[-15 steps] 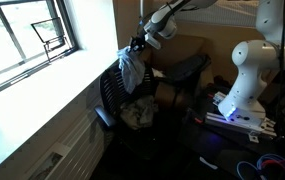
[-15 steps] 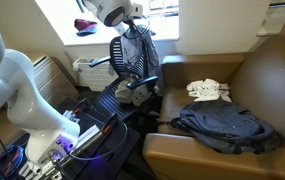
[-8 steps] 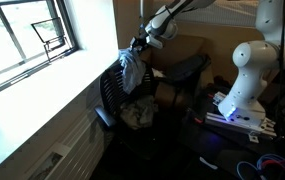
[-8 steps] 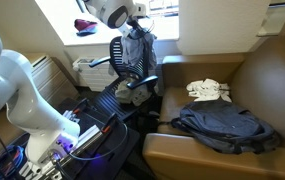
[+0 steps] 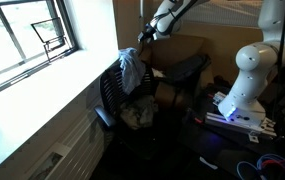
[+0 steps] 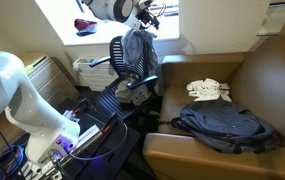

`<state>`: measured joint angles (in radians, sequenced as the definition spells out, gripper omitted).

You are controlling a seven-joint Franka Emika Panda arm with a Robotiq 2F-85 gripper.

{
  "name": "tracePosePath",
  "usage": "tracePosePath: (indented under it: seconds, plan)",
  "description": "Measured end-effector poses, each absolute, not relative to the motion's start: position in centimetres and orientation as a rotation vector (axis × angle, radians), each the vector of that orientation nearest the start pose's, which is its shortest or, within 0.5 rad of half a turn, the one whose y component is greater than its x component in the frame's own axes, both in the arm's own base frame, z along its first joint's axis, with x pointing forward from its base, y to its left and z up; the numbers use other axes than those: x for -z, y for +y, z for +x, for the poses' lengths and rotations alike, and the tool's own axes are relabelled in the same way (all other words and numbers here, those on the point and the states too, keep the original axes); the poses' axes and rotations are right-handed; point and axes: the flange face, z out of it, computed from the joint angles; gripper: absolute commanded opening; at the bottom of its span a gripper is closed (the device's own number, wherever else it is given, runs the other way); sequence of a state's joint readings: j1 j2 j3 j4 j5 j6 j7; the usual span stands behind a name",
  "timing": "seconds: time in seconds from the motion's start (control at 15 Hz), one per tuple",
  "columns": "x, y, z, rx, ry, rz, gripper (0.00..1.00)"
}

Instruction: Pick up the light blue shirt from the sofa then place it on the backrest of the black chair

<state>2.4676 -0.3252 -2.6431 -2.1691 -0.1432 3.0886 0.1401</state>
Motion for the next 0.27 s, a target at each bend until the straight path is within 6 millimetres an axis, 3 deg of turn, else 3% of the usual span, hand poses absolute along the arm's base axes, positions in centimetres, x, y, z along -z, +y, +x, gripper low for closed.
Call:
tracePosePath:
  seconds: [0.27]
  plan:
    - [-32.98,-10.10,60.07,0.952,0.349,-2.876,1.00]
